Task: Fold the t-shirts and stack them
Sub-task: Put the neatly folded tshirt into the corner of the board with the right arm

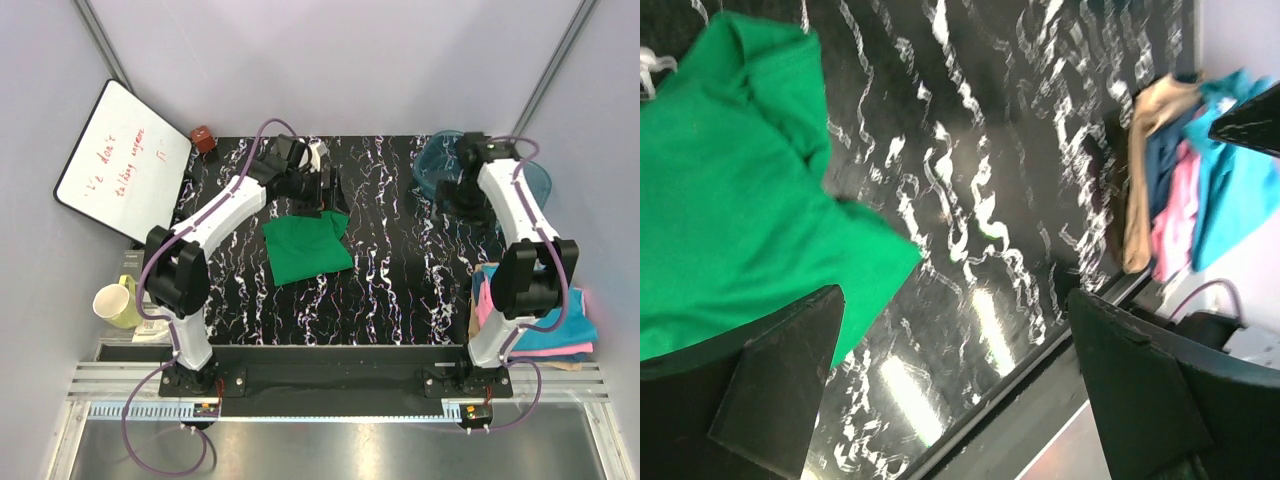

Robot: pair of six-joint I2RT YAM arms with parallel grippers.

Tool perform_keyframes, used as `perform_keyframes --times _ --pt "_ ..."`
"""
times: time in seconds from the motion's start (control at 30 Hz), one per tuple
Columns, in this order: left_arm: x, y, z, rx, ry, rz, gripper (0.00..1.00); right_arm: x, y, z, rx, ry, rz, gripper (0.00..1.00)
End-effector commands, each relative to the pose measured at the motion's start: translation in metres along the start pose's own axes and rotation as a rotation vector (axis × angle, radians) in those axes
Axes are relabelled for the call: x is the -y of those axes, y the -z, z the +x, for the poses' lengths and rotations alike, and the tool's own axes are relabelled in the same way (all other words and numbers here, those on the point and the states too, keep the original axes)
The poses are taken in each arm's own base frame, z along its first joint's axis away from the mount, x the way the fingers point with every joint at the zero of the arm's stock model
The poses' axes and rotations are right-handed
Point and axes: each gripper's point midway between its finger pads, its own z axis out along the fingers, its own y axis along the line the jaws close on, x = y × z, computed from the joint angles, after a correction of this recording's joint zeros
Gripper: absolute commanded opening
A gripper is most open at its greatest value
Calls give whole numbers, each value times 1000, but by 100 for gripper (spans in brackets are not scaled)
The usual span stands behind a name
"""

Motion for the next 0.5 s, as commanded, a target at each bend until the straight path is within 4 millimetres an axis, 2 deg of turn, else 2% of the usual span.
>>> perform_keyframes --times 0.0,0.03,0.13,0.33,0.47 --pt "-1 11 9 -34 -48 -23 99 16 -19 39 -142 78 151 100" --pt "-2 10 12 -40 -49 -23 99 14 -26 49 -169 98 165 100" --pt "-6 8 17 -55 -51 -23 99 14 -35 55 -168 153 227 100" --pt "-14 6 22 -81 -74 -18 99 17 -63 56 -227 258 404 100" --pt "-17 10 19 -79 -79 1 99 30 -78 49 -247 335 571 100"
